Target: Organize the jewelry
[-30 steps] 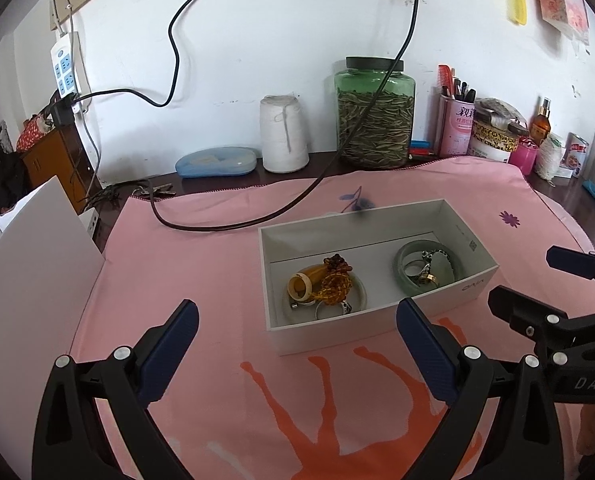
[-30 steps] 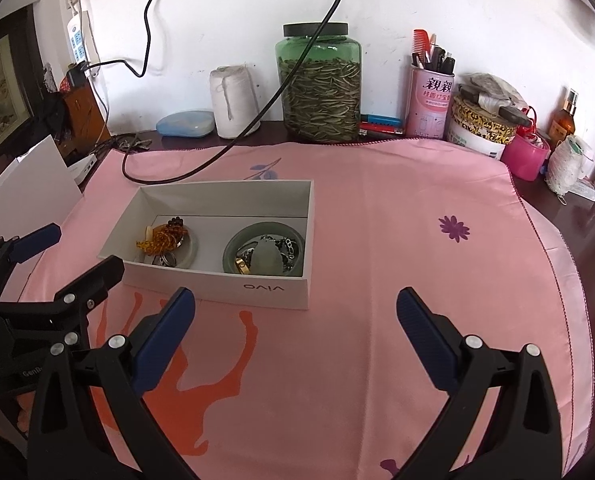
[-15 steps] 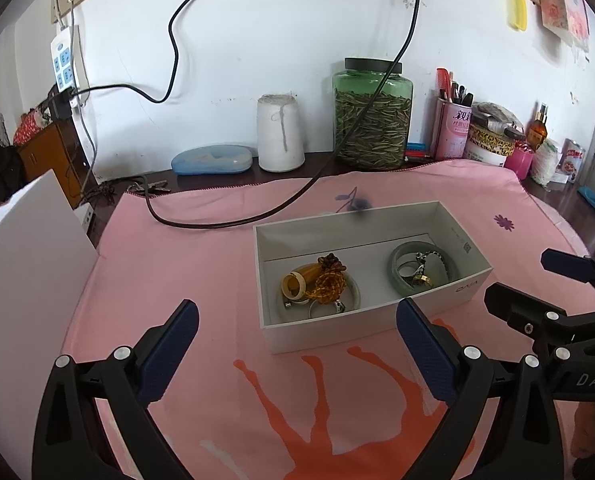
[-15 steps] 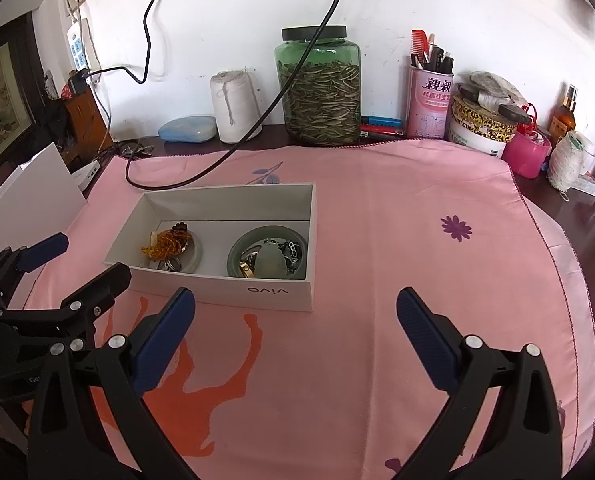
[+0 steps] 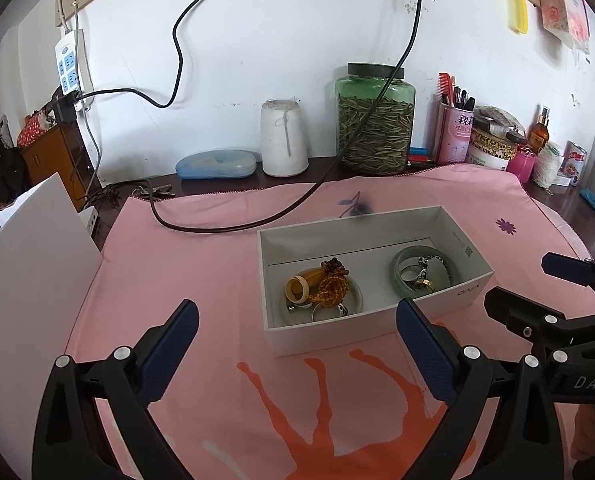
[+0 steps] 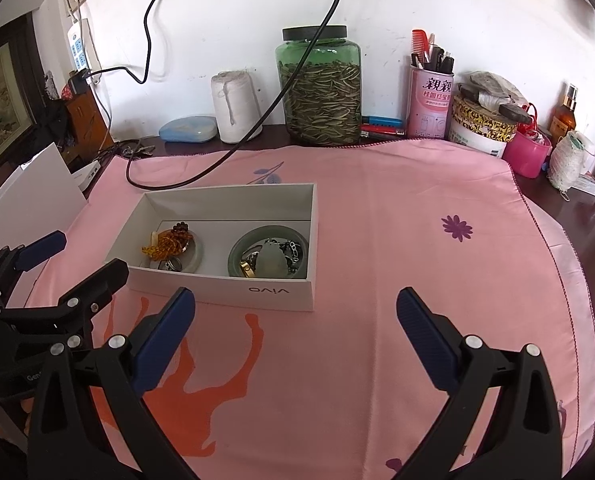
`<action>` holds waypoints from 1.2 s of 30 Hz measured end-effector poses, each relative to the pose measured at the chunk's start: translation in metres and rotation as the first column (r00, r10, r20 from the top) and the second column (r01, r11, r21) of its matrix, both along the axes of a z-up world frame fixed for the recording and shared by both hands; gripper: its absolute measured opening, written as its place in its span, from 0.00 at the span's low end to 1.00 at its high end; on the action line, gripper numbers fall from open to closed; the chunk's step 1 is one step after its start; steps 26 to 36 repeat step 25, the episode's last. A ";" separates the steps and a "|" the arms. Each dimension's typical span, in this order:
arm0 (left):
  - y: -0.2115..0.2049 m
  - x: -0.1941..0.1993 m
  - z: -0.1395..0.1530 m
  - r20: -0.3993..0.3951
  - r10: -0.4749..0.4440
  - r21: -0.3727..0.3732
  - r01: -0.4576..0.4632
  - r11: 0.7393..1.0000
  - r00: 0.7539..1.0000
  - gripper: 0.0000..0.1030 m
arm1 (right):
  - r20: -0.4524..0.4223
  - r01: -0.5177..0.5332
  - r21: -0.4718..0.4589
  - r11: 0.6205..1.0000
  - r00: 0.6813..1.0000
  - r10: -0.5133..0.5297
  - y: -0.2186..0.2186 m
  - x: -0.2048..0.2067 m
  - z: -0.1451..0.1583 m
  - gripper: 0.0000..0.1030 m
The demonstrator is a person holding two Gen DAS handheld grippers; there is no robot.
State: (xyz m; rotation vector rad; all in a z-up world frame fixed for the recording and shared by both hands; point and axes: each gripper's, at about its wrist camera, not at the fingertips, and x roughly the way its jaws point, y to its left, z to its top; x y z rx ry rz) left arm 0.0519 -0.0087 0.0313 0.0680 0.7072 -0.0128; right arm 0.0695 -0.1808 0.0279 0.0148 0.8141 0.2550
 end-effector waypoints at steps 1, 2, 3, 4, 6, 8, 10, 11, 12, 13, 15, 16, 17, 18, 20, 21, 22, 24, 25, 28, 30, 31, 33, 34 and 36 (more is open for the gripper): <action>0.000 0.000 0.000 0.000 -0.001 0.000 0.001 1.000 1.000 0.94 | 0.000 0.000 -0.001 1.000 1.000 0.000 0.000 0.000 0.000 0.93; 0.000 0.000 0.000 0.000 -0.001 0.001 0.001 1.000 1.000 0.94 | 0.002 0.001 -0.001 1.000 1.000 -0.001 0.000 0.000 0.000 0.93; -0.001 0.000 0.000 0.002 0.000 0.005 0.000 1.000 1.000 0.94 | 0.003 0.001 -0.001 1.000 1.000 -0.001 0.000 0.000 0.000 0.93; -0.001 0.000 0.000 0.003 0.001 0.006 -0.001 1.000 1.000 0.94 | 0.003 0.001 -0.002 1.000 1.000 -0.001 0.000 0.000 0.000 0.93; -0.001 -0.001 0.001 0.007 0.004 0.012 -0.004 1.000 1.000 0.94 | 0.004 0.001 -0.002 1.000 1.000 -0.001 0.000 -0.001 0.000 0.93; -0.001 -0.001 0.002 0.010 0.005 0.016 -0.005 1.000 1.000 0.94 | 0.003 0.001 0.000 1.000 1.000 -0.001 0.000 0.000 0.000 0.93; -0.001 -0.001 0.002 0.009 0.006 0.017 -0.007 1.000 1.000 0.94 | 0.004 0.002 -0.003 1.000 1.000 -0.002 0.000 -0.001 0.000 0.93; -0.001 -0.001 0.002 0.010 0.006 0.017 -0.006 1.000 1.000 0.94 | 0.006 0.002 -0.004 1.000 1.000 -0.002 0.001 -0.001 0.000 0.93; -0.001 -0.001 0.002 0.010 0.006 0.017 -0.007 1.000 1.000 0.94 | 0.006 0.001 -0.005 1.000 1.000 -0.001 0.001 -0.001 0.000 0.93; -0.001 -0.001 0.002 0.011 0.009 0.019 -0.009 1.000 1.000 0.94 | 0.006 0.001 -0.006 1.000 1.000 -0.001 0.001 -0.001 0.000 0.93; -0.001 -0.001 0.002 0.013 0.012 0.024 -0.012 1.000 1.000 0.94 | 0.006 0.000 -0.007 1.000 1.000 0.000 0.001 -0.001 0.000 0.93; -0.001 -0.001 0.002 0.014 0.014 0.025 -0.014 1.000 1.000 0.94 | 0.006 -0.001 -0.007 1.000 1.000 0.001 0.001 -0.001 0.000 0.93; -0.001 -0.002 0.002 0.014 0.014 0.026 -0.015 1.000 1.000 0.94 | 0.006 -0.001 -0.007 1.000 1.000 0.001 0.001 -0.001 0.001 0.93; 0.000 -0.002 0.002 0.015 0.016 0.025 -0.016 1.000 1.000 0.94 | 0.006 -0.001 -0.008 1.000 1.000 0.001 0.001 -0.001 0.001 0.93; 0.000 -0.002 0.002 0.014 0.023 0.023 -0.023 0.999 1.000 0.94 | 0.008 -0.001 -0.009 1.000 1.000 0.001 0.001 -0.001 0.001 0.93; 0.001 -0.002 0.002 0.014 0.028 0.018 -0.028 0.999 1.000 0.94 | 0.009 -0.002 -0.010 1.000 1.000 0.002 0.001 0.000 0.001 0.93; 0.002 -0.002 0.002 0.014 0.028 0.015 -0.028 0.999 1.000 0.94 | 0.010 -0.001 -0.011 1.000 1.000 0.001 0.001 0.000 0.001 0.93; 0.002 -0.002 0.003 0.016 0.029 0.015 -0.029 0.999 0.999 0.94 | 0.010 0.000 -0.010 1.000 1.000 0.000 0.000 0.000 0.002 0.93; 0.002 -0.002 0.003 0.019 0.030 0.017 -0.030 0.999 0.999 0.94 | 0.010 0.001 -0.009 1.000 1.000 -0.001 0.000 0.000 0.002 0.93; 0.002 -0.002 0.003 0.019 0.030 0.017 -0.030 0.999 0.999 0.94 | 0.010 0.001 -0.009 1.000 1.000 -0.001 0.000 0.000 0.002 0.93; 0.002 -0.002 0.003 0.019 0.030 0.017 -0.030 0.999 0.999 0.94 | 0.010 0.001 -0.009 1.000 1.000 -0.001 0.000 0.000 0.002 0.93; 0.002 -0.002 0.003 0.019 0.030 0.017 -0.030 0.999 0.999 0.94 | 0.010 0.001 -0.009 1.000 1.000 -0.001 0.000 0.000 0.002 0.93; 0.002 -0.002 0.003 0.019 0.030 0.017 -0.030 0.999 0.999 0.94 | 0.010 0.001 -0.009 1.000 1.000 -0.001 0.000 0.000 0.002 0.93; 0.002 -0.002 0.003 0.019 0.030 0.017 -0.030 0.999 0.999 0.94 | 0.010 0.001 -0.009 1.000 1.000 -0.001 0.000 0.000 0.002 0.93; 0.002 -0.002 0.003 0.019 0.030 0.017 -0.030 0.999 0.999 0.94 | 0.010 0.001 -0.009 1.000 1.000 -0.001 0.000 0.000 0.002 0.93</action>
